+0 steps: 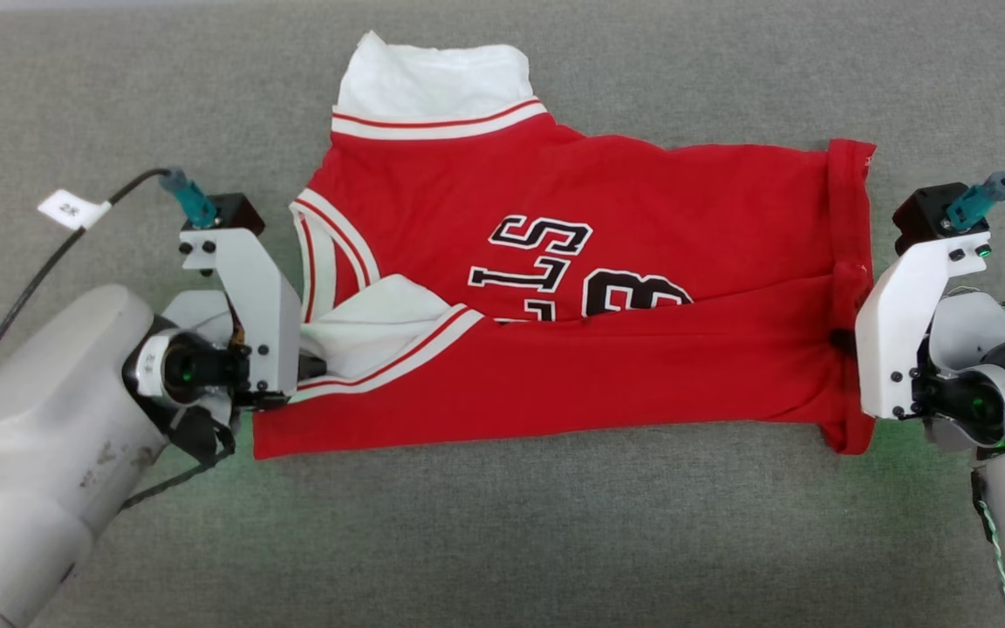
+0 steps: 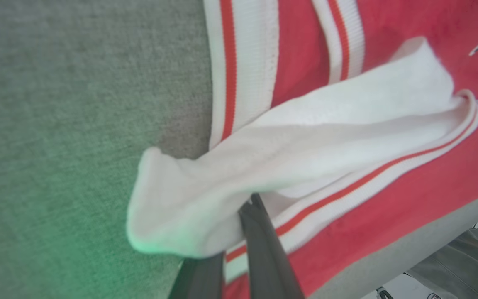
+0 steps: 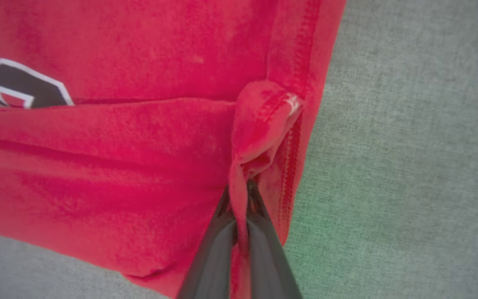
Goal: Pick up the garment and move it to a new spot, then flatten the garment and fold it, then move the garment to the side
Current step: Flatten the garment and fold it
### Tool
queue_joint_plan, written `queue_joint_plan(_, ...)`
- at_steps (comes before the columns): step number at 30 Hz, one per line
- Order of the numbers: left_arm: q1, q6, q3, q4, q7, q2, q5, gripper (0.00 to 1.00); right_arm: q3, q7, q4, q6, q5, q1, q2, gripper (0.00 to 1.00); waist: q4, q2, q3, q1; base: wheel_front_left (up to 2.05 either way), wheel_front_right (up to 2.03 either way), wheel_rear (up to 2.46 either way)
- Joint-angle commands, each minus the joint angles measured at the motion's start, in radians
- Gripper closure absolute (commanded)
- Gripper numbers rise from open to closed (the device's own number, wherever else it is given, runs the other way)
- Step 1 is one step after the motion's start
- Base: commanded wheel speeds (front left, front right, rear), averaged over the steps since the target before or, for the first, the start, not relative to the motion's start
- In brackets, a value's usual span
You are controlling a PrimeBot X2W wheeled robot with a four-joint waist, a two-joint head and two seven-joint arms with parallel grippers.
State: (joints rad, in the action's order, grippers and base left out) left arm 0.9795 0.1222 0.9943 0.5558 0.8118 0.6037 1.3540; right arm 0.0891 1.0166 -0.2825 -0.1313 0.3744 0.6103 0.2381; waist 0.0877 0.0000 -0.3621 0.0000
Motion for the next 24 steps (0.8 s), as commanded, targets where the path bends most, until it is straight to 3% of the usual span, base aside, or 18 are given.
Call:
queue_joint_plan(1,-0.073,-0.003,0.035,0.013,0.006,-0.048,0.005,1.0,-0.007,0.005,-0.005,0.001,0.009,0.006,0.009,1.0,-0.003,0.0,0.006,0.0,0.0,0.0,0.0)
queue_joint_plan(11,-0.034,0.024,0.035,-0.02,0.074,0.036,-0.002,1.0,-0.029,0.062,0.028,0.001,0.024,0.013,0.068,1.0,-0.02,0.0,0.053,0.0,0.0,0.0,0.0)
queue_joint_plan(24,-0.054,0.079,0.04,-0.159,0.126,0.13,-0.004,1.0,-0.036,0.184,0.167,0.001,0.092,-0.082,0.126,1.0,-0.044,0.0,0.117,0.0,0.0,0.0,0.0)
